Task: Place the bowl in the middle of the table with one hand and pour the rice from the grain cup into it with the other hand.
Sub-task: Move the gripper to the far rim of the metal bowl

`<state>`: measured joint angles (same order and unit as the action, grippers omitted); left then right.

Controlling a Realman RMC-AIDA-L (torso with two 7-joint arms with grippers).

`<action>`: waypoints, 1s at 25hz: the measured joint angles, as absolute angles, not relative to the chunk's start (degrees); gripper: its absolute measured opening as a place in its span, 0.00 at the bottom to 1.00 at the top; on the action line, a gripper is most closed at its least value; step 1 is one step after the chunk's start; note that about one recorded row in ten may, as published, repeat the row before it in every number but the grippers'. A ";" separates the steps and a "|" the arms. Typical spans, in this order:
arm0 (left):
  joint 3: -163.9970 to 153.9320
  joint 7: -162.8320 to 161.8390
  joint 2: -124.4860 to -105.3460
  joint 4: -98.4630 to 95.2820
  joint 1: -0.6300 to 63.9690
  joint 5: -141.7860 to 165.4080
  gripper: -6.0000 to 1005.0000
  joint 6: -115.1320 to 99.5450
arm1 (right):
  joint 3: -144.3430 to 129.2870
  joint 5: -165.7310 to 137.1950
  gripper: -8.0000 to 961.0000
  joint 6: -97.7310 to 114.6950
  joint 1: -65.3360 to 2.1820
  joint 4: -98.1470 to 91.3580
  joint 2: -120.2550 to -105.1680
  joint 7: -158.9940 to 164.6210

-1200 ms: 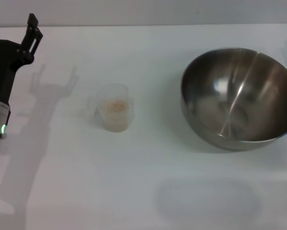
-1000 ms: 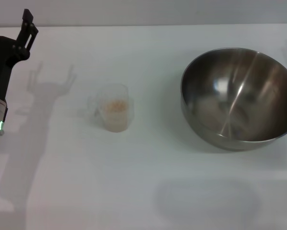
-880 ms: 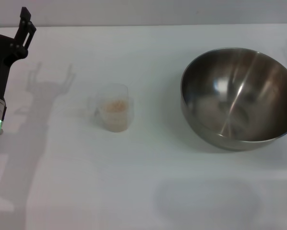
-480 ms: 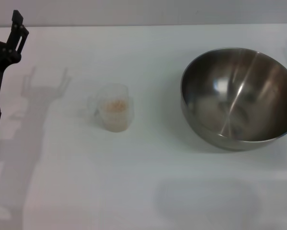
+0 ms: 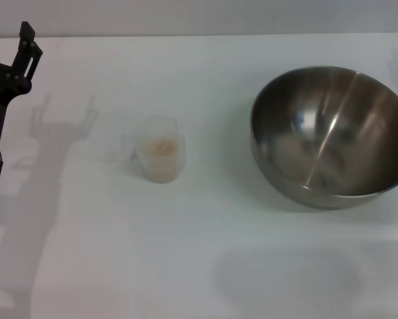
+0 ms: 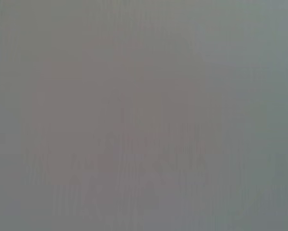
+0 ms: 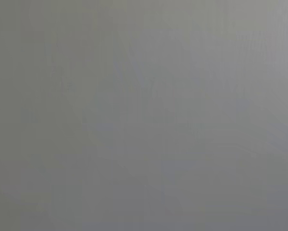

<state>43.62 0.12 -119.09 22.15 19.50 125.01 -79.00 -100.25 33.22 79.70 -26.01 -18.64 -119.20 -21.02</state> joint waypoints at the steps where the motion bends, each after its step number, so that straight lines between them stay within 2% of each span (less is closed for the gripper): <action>1: 43.60 0.11 -119.09 22.11 19.53 125.02 0.86 -78.98 | -99.50 33.24 0.78 73.40 -25.26 -22.63 -119.21 -21.01; 12: 43.59 0.08 -118.99 21.58 20.36 125.07 0.86 -78.88 | -97.03 32.84 0.78 31.41 -16.60 -54.09 -119.31 -21.41; 15: 43.59 0.08 -118.93 21.45 20.42 125.05 0.86 -78.84 | -94.99 32.72 0.78 15.58 -14.24 -64.21 -119.41 -21.57; 16: 43.64 0.08 -118.91 21.44 20.42 125.03 0.86 -78.84 | -92.64 32.94 0.78 3.02 -13.24 -70.74 -119.53 -21.34; 17: 43.64 0.08 -118.91 21.44 20.42 125.03 0.86 -78.84 | -92.64 32.94 0.78 3.02 -13.24 -70.74 -119.53 -21.34; 21: 43.83 0.08 -118.82 21.35 20.40 124.84 0.86 -78.83 | -86.17 33.20 0.78 -25.35 -13.34 -82.35 -119.35 -18.18; 25: 43.97 0.08 -118.82 21.35 20.40 124.75 0.86 -78.83 | -81.72 33.21 0.78 -41.11 -14.19 -88.79 -119.21 -17.42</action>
